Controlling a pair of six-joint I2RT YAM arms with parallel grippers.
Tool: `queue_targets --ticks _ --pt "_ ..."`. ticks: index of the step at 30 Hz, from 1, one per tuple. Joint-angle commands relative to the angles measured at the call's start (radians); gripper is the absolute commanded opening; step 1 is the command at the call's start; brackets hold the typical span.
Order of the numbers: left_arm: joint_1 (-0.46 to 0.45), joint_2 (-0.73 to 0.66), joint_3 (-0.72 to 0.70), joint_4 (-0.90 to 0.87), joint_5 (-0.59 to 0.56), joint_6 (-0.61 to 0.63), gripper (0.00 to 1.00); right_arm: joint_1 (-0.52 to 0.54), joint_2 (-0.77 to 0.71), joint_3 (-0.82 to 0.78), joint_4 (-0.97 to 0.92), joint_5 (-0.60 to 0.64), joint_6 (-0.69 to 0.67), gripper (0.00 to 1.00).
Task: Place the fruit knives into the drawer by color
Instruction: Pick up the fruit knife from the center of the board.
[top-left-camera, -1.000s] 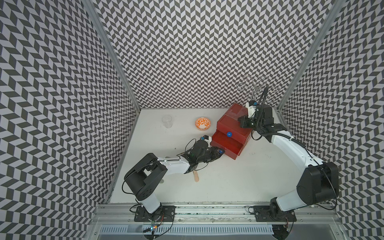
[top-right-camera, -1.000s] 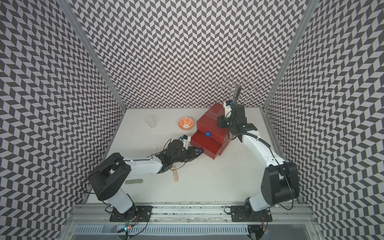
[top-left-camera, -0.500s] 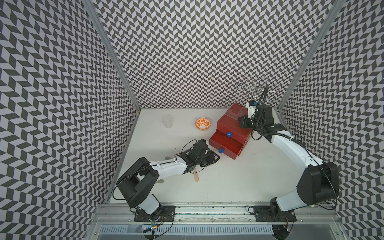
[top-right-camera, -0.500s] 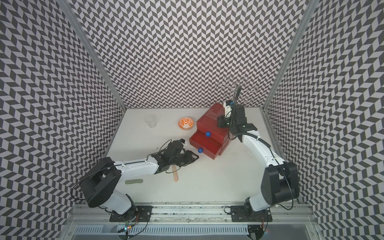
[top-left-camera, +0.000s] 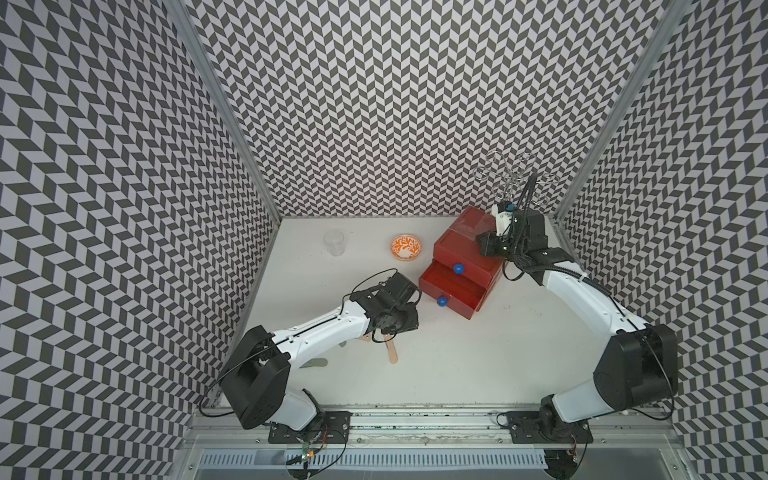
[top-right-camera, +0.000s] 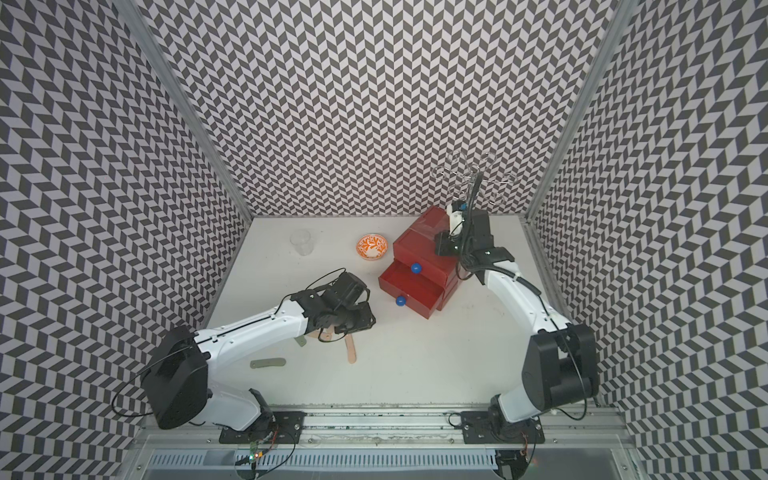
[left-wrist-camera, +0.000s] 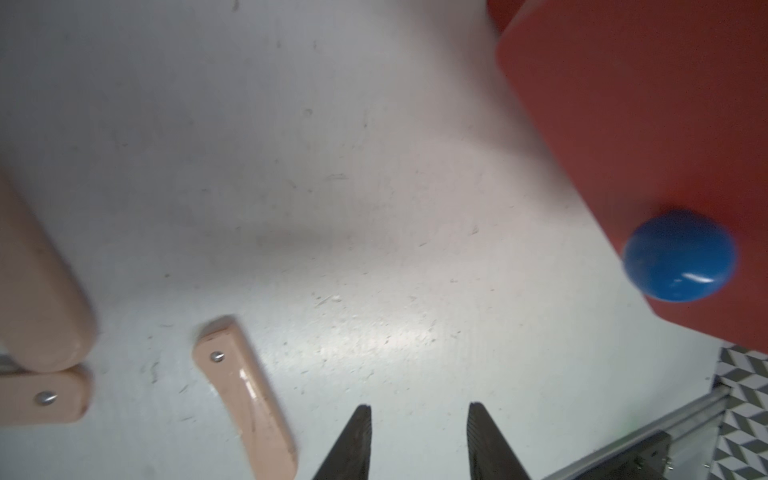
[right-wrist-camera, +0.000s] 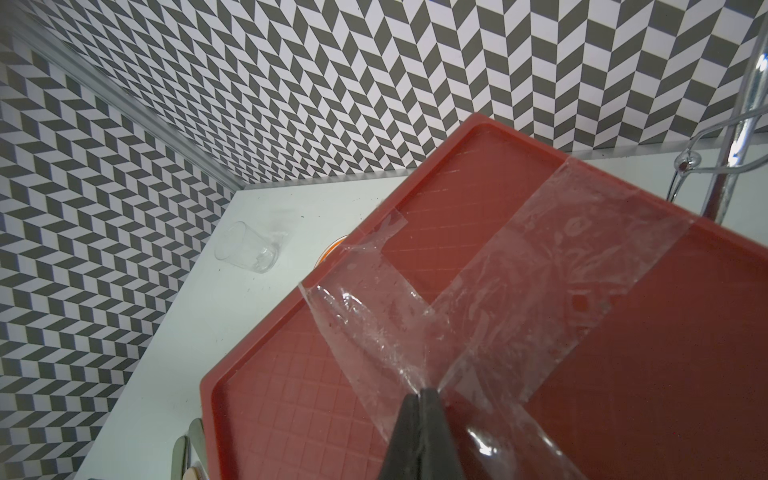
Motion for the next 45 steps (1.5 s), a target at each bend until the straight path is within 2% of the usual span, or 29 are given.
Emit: queue_targets --ticks 1,10,18,30,45 --pt "0.003 0.05 0.033 -0.221 -0.053 0.086 0.4 -0.001 0.043 -0.078 -0.24 0.019 -0.005 0.01" --pt "0.047 0.09 0.011 -0.231 -0.02 0.141 0.4 -0.001 0.039 -0.087 -0.234 0.014 -0.01 0.01" --pt "0.049 0.146 0.0 -0.227 0.015 0.164 0.39 -0.002 0.043 -0.085 -0.231 0.012 -0.01 0.01" --pt "0.045 0.198 0.024 -0.281 0.037 0.142 0.39 -0.002 0.047 -0.096 -0.219 0.002 -0.014 0.01" --pt "0.038 0.266 0.03 -0.264 0.069 0.128 0.39 -0.004 0.056 -0.084 -0.203 -0.017 -0.011 0.01"
